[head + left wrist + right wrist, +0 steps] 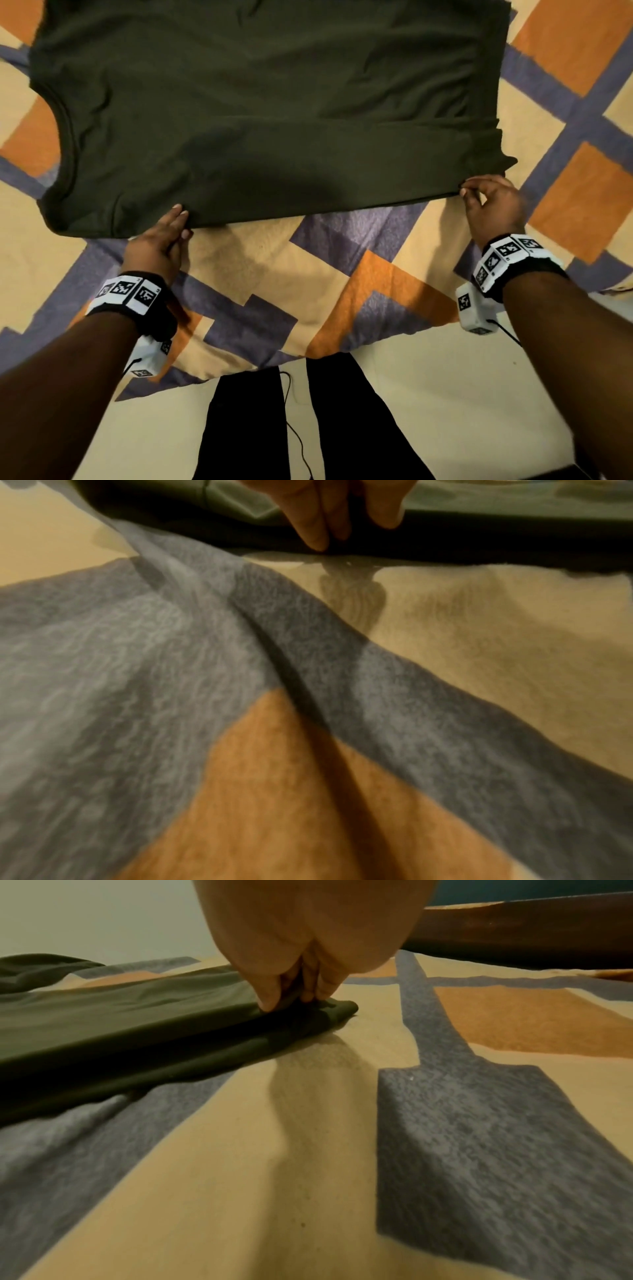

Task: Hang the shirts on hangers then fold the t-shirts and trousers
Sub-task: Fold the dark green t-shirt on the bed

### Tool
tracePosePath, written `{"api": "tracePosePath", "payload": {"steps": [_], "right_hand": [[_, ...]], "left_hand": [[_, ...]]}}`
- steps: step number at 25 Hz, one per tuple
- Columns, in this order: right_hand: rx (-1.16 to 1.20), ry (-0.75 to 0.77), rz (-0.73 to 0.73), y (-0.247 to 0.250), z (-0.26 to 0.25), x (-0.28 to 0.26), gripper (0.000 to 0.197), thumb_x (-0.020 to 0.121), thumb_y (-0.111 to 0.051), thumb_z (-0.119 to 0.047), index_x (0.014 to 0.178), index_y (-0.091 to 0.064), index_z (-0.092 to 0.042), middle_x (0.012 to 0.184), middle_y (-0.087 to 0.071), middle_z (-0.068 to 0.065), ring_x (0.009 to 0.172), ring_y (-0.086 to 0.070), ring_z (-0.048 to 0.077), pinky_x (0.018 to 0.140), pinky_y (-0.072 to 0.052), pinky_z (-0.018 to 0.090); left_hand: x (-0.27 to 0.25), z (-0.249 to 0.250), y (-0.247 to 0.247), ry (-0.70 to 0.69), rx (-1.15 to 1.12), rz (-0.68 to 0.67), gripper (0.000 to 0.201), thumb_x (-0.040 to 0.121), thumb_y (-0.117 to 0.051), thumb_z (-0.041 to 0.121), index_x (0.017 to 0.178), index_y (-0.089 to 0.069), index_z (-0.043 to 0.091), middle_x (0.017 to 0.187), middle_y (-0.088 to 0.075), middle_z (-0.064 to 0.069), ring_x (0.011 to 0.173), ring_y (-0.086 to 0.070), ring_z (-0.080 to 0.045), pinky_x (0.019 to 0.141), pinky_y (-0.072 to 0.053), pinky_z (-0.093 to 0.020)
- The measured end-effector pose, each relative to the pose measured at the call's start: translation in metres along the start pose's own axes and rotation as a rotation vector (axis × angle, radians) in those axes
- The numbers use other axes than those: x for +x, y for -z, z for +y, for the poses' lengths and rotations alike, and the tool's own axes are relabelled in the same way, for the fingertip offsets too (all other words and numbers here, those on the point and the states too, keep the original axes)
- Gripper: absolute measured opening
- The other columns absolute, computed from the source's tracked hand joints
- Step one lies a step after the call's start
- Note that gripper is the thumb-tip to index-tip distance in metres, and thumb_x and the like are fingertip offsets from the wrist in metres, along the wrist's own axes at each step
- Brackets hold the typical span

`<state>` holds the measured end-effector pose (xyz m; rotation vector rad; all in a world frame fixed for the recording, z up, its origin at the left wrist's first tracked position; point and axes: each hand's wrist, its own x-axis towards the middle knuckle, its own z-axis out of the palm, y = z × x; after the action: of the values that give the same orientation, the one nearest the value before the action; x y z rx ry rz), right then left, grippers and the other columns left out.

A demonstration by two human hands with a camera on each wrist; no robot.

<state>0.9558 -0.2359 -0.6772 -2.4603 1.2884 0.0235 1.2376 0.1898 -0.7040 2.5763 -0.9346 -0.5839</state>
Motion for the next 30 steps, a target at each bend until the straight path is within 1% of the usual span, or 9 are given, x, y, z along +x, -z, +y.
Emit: {"api": "tracePosePath", "payload": {"steps": [5,7,10,13,15,20,24,27,30], "right_hand": [[-0.116,-0.116,-0.154,0.002,-0.016,0.004,0.024,0.093,-0.056,-0.016,0.104,-0.071,-0.001,0.116,-0.065,0.018,0.107,-0.058,0.035,0.093,-0.043,0.035],[-0.205,-0.133,-0.109,0.003,-0.028,0.007,0.029,0.094,-0.052,-0.022,0.102,-0.071,-0.001,0.118,-0.064,0.019,0.108,-0.056,0.038,0.092,-0.043,0.039],[-0.165,-0.091,-0.057,-0.009,-0.050,0.003,0.033,0.094,-0.050,-0.020,0.118,-0.065,-0.004,0.136,-0.054,0.017,0.127,-0.045,0.039,0.109,-0.032,0.043],[-0.119,-0.154,-0.165,-0.032,-0.073,0.000,0.042,0.095,-0.048,-0.019,0.136,-0.051,-0.006,0.148,-0.040,0.018,0.137,-0.030,0.040,0.113,-0.026,0.047],[-0.124,-0.160,-0.161,-0.041,-0.077,0.007,0.045,0.096,-0.047,-0.017,0.139,-0.046,-0.005,0.150,-0.037,0.017,0.139,-0.029,0.037,0.114,-0.024,0.044],[0.033,-0.165,-0.025,-0.019,-0.063,0.034,0.050,0.091,-0.043,-0.001,0.140,-0.047,-0.011,0.149,-0.039,0.012,0.126,-0.044,0.036,0.106,-0.034,0.035],[0.016,-0.047,-0.108,0.000,-0.041,0.064,0.052,0.091,-0.044,-0.002,0.141,-0.046,-0.018,0.146,-0.036,0.012,0.119,-0.049,0.039,0.100,-0.041,0.044],[-0.047,0.001,-0.192,0.003,-0.036,0.080,0.036,0.090,-0.055,-0.008,0.125,-0.059,-0.011,0.130,-0.045,0.017,0.107,-0.053,0.042,0.095,-0.043,0.044],[-0.050,-0.036,-0.153,0.006,-0.040,0.090,0.018,0.088,-0.060,-0.010,0.105,-0.063,-0.008,0.116,-0.049,0.020,0.098,-0.055,0.044,0.089,-0.046,0.046]], "left_hand": [[0.005,0.014,0.008,0.021,0.009,-0.006,0.032,0.089,-0.061,0.003,0.120,-0.063,0.002,0.136,-0.052,-0.018,0.112,-0.059,-0.041,0.096,-0.044,-0.044],[0.008,0.022,0.014,0.120,0.066,-0.024,0.034,0.090,-0.062,0.014,0.124,-0.063,0.010,0.144,-0.046,-0.009,0.110,-0.060,-0.038,0.093,-0.048,-0.047],[0.030,0.047,0.019,0.248,0.212,-0.119,0.042,0.089,-0.057,0.018,0.132,-0.055,0.018,0.151,-0.036,-0.002,0.107,-0.059,-0.040,0.090,-0.045,-0.047],[0.045,0.073,0.020,0.485,0.213,-0.282,0.042,0.088,-0.051,0.016,0.129,-0.054,0.020,0.143,-0.045,-0.007,0.112,-0.055,-0.039,0.095,-0.044,-0.046],[0.048,0.085,0.023,0.550,0.244,-0.273,0.039,0.089,-0.049,0.017,0.127,-0.055,0.020,0.140,-0.048,-0.010,0.112,-0.054,-0.038,0.094,-0.041,-0.045],[0.114,0.123,0.014,0.102,0.100,-0.098,0.046,0.088,-0.049,0.011,0.133,-0.054,0.020,0.145,-0.043,-0.008,0.115,-0.048,-0.040,0.097,-0.043,-0.047],[0.172,0.138,0.005,0.209,0.012,-0.223,0.052,0.094,-0.050,0.012,0.142,-0.040,0.029,0.156,-0.020,0.000,0.131,-0.040,-0.034,0.105,-0.036,-0.044],[0.183,0.118,0.009,0.123,0.084,-0.180,0.031,0.090,-0.060,0.015,0.120,-0.062,0.011,0.126,-0.049,-0.018,0.108,-0.052,-0.043,0.090,-0.044,-0.048],[0.183,0.103,0.018,0.012,0.087,-0.084,0.019,0.088,-0.064,0.015,0.102,-0.070,0.004,0.099,-0.056,-0.023,0.091,-0.056,-0.044,0.077,-0.046,-0.045]]}}
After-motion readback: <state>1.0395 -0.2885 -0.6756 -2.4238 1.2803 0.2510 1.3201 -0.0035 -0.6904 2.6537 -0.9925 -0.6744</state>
